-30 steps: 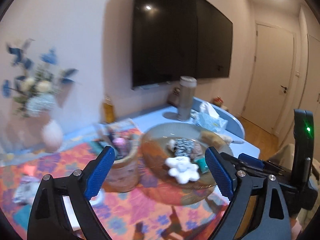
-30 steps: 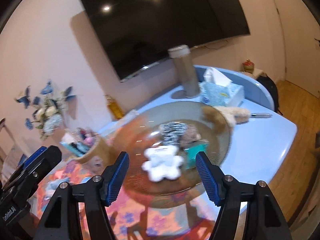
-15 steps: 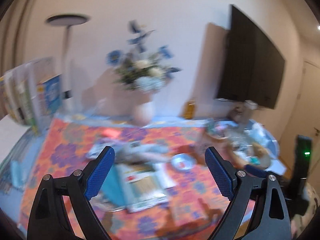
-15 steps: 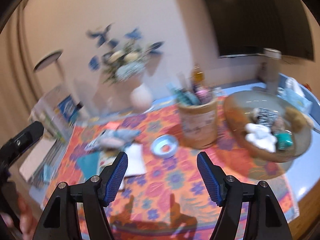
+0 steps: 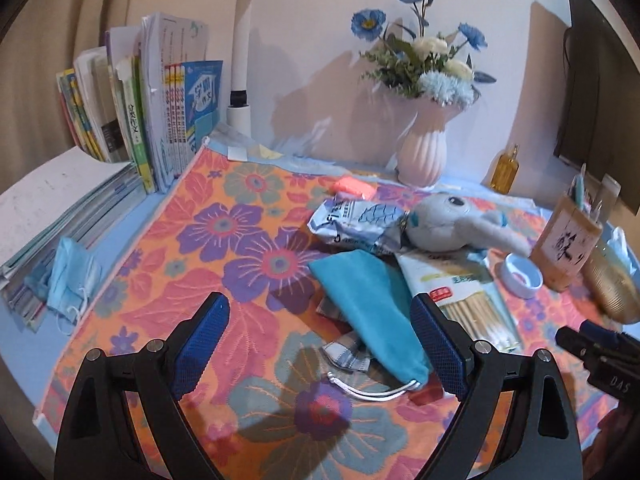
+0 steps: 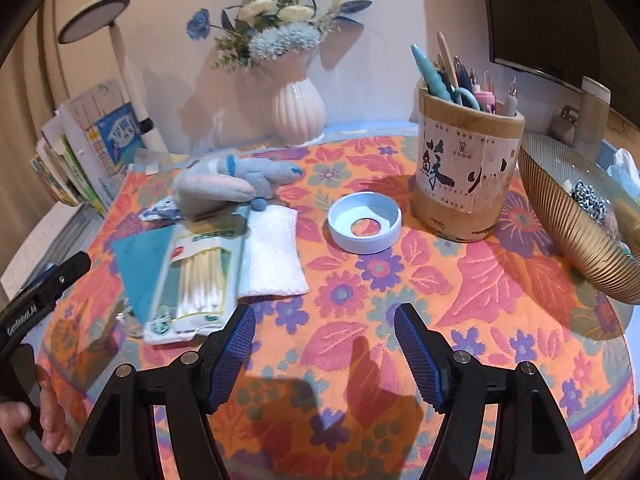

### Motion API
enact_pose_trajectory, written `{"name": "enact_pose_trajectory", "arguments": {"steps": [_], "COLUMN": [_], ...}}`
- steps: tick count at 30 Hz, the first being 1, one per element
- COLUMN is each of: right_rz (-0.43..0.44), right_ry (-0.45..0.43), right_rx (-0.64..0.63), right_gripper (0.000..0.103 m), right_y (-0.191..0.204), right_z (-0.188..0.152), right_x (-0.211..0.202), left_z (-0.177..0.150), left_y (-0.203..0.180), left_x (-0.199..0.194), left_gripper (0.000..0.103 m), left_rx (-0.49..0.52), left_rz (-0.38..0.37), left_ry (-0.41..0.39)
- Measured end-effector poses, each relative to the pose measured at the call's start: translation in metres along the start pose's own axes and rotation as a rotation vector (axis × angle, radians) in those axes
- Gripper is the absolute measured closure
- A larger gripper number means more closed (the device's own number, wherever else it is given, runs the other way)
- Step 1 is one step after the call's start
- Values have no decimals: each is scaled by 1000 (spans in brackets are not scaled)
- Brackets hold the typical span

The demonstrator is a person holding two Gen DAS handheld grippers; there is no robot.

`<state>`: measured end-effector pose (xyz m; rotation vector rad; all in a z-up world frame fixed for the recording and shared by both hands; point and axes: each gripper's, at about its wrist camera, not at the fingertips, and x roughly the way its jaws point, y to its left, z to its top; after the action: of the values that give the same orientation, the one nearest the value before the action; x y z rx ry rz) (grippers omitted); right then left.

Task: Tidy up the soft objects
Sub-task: 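Move both open tools back over the table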

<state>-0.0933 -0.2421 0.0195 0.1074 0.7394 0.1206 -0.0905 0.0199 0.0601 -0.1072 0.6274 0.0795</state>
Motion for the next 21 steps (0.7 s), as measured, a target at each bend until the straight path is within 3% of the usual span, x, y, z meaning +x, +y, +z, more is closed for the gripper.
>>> {"name": "enact_pose_trajectory", "arguments": {"steps": [6, 11, 21], "right_rz": [-71, -153, -110], "right_ry": [-30, -101, -73], "right_rx": [-45, -101, -92], "right_gripper": [32, 23, 21], "right_y": [3, 5, 1], "right_z": [11, 14, 16], "right_x": [13, 23, 29], "left_z": [-8, -11, -14], "left_y": [-8, -11, -20], "left_x": [9, 20, 29], "left_gripper": [12, 12, 12], "left_rx": [55, 72, 119], "left_rz": [11, 8, 3], "left_ry": [-1, 17, 50]}}
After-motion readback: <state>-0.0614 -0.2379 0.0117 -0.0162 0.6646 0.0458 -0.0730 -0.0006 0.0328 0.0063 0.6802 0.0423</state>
